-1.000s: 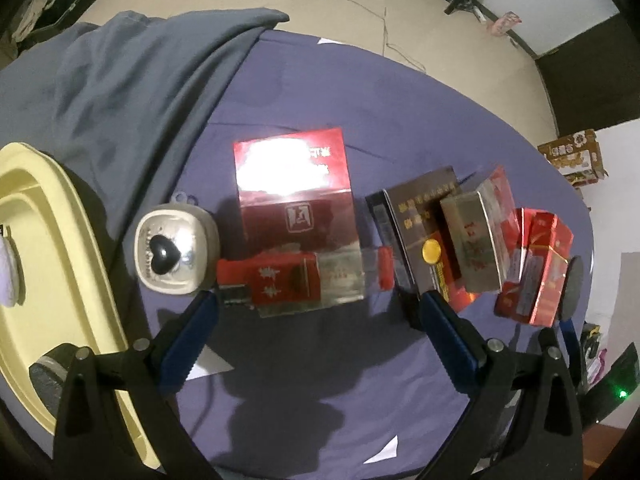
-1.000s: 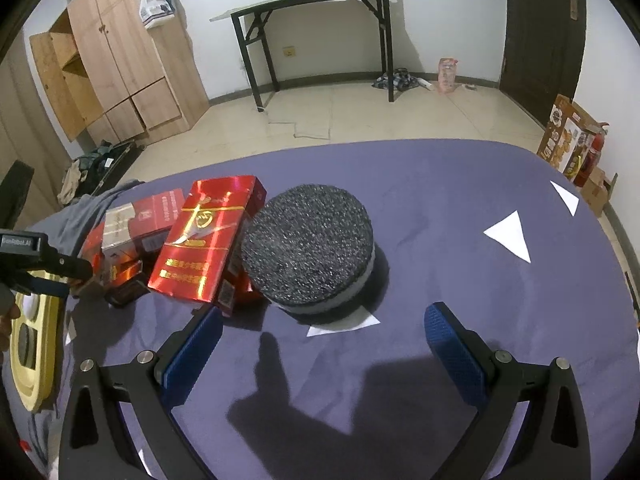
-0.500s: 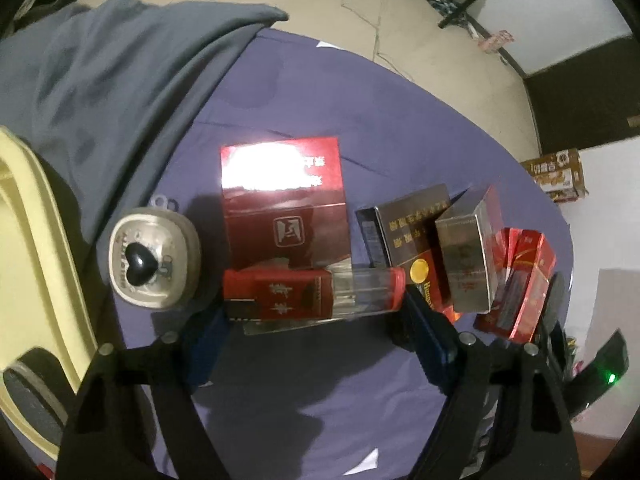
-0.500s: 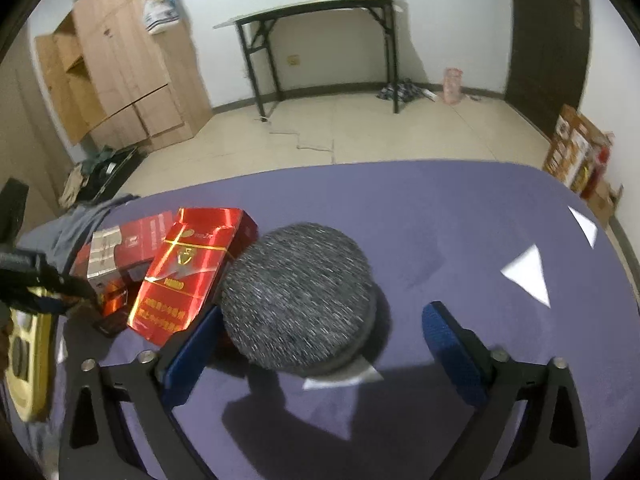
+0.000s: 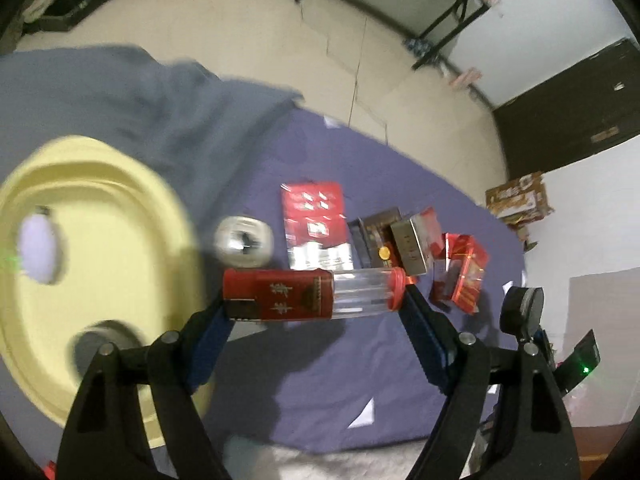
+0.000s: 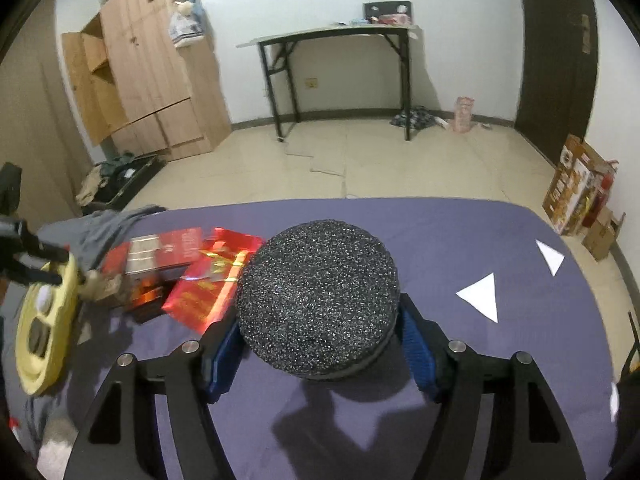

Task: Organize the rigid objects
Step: 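Place the tube in the yellow tray with the left gripper while the right places the cylinder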

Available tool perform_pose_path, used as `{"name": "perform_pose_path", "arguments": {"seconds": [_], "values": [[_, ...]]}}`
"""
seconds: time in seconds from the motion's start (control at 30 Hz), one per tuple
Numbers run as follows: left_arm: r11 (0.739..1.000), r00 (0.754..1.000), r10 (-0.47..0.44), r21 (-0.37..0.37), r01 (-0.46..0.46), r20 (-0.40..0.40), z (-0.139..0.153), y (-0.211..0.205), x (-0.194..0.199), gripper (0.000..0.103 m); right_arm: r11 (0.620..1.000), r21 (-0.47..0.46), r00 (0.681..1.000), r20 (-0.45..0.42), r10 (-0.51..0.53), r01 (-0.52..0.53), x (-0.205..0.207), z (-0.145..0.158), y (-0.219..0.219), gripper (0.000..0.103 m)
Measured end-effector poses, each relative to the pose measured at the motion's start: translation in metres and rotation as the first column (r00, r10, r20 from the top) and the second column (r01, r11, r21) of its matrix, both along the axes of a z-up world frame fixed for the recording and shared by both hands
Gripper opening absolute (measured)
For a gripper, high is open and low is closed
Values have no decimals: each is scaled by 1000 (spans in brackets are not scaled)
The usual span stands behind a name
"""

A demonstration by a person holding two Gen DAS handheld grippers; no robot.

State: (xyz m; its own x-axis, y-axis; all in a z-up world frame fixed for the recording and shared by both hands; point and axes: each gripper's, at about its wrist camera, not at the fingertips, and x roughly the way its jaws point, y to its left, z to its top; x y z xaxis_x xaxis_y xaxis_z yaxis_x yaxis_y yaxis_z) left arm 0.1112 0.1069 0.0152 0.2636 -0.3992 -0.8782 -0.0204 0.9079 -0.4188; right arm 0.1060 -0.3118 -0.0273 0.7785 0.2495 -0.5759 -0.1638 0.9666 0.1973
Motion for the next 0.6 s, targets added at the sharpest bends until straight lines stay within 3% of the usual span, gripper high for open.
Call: {"name": "perform_pose_path", "arguments": {"seconds": [0.13, 0.27, 0.4, 0.47, 0.6], "values": [[996, 996, 68, 55, -71, 57, 35, 76, -32, 82, 986, -40, 984, 65, 163, -161, -23, 44, 32, 69], [982, 990, 110, 147, -122, 87, 40, 139, -65, 82, 932, -86, 928, 101, 359, -351, -37, 89, 112, 69], [979, 996, 56, 194, -69, 72, 4, 163, -85, 82, 852, -49, 851, 49, 523, -521, -36, 99, 210, 69], [977, 998, 35, 210, -46, 58, -21, 167, -89, 82, 814, -37, 815, 12, 580, -579, -31, 90, 256, 69], [970, 1000, 1, 242, -5, 17, -66, 170, -86, 82, 747, -99, 754, -87, 651, -657, -19, 57, 345, 69]]}}
